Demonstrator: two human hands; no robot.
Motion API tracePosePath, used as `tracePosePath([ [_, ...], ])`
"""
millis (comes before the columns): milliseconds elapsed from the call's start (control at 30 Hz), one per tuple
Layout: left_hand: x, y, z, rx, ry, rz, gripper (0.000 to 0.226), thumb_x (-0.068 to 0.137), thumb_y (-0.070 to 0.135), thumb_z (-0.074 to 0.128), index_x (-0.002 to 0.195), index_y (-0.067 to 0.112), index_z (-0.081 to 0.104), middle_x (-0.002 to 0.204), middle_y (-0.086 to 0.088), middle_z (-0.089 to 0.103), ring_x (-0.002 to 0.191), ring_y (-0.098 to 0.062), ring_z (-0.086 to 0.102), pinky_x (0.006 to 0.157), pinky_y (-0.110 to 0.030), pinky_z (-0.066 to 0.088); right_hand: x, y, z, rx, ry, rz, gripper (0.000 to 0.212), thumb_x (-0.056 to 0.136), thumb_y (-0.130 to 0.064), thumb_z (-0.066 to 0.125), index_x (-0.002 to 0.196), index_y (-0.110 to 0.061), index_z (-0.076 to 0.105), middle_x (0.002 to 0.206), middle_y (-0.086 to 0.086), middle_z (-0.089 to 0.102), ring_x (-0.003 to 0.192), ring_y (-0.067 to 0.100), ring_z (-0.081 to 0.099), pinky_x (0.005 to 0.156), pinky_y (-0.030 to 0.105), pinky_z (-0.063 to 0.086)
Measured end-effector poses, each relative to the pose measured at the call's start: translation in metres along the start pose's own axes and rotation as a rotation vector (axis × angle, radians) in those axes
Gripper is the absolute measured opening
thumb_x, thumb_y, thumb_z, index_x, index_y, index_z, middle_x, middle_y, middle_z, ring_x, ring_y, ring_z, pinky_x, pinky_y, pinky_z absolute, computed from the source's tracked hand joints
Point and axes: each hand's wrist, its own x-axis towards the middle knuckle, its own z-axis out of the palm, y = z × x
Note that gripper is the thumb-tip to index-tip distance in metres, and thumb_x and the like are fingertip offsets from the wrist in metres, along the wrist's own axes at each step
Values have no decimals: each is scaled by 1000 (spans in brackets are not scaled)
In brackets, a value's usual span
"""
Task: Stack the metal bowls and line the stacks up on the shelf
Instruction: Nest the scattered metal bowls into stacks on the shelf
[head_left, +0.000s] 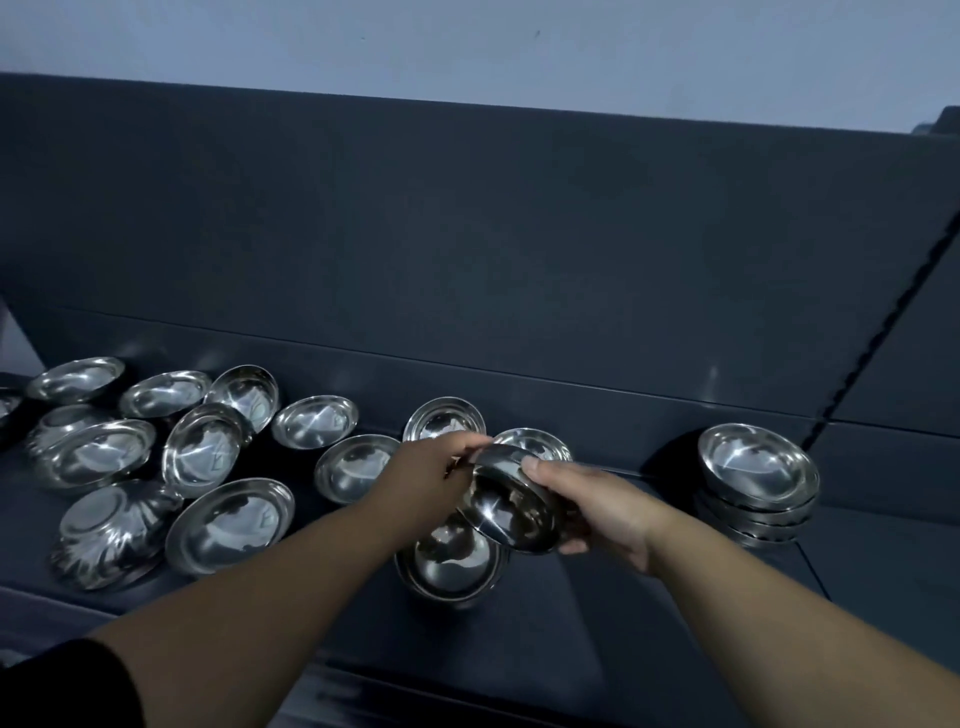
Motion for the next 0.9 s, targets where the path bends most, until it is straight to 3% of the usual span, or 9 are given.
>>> tracePosePath([
  [67,1,-3,-6,-16,34,-78,30,90,19,57,114,34,67,102,16,70,94,0,62,84,-15,47,9,1,-2,54,44,7,44,80,-65,59,109,-33,67,88,-5,72,71,12,65,69,29,48],
  [133,-2,-16,-16,30,67,-223,27,88,21,60,113,30,68,96,14,67,89,-3,61,77,-17,45,33,11,0,100,170,30,44,84,-60,60,108,-24,63,79,-1,70,62,15,62,57,27,45],
  [233,-10,-29,-28,84,52,-334,22,84,30,64,104,25,70,89,12,65,86,-7,62,70,-17,41,49,29,-6,149,407,49,36,88,-47,64,83,-11,63,54,2,59,50,20,51,51,27,40],
  [300,-15,-33,-30,80,37,-376,16,82,27,66,97,24,71,88,9,67,83,-7,63,68,-16,43,55,35,-9,162,404,110,33,91,-43,61,81,-12,63,55,4,61,52,20,54,52,28,45],
  [367,-20,-36,-27,52,28,-446,12,82,25,66,93,21,70,86,7,68,76,-3,60,61,-11,42,62,39,-11,207,395,165,34,92,-44,59,98,-11,63,81,10,71,64,24,64,60,30,54],
  [467,-27,-39,-19,14,13,-507,19,80,28,69,95,18,73,89,6,73,80,-6,66,71,-20,51,73,49,-14,268,408,206,37,93,-41,59,113,-10,56,108,18,68,78,29,69,71,36,58],
  [567,-33,-45,-14,-28,-12,-556,21,78,32,69,96,20,73,90,6,74,85,-8,68,78,-25,53,80,53,-14,317,419,220,29,97,-27,55,116,-5,54,102,16,67,71,25,68,59,30,58],
  [667,-38,-53,-11,-31,-20,-591,26,77,37,70,97,21,71,90,5,72,83,-10,67,66,-21,47,77,55,-13,319,451,221,21,96,-14,51,111,0,55,83,15,66,66,23,66,53,27,57],
  [900,-42,-53,0,-206,-5,-583,26,83,32,70,104,17,68,87,2,69,63,-8,66,45,-14,46,39,59,-12,346,518,117,27,93,-19,53,111,1,56,81,18,70,60,24,68,53,28,54],
])
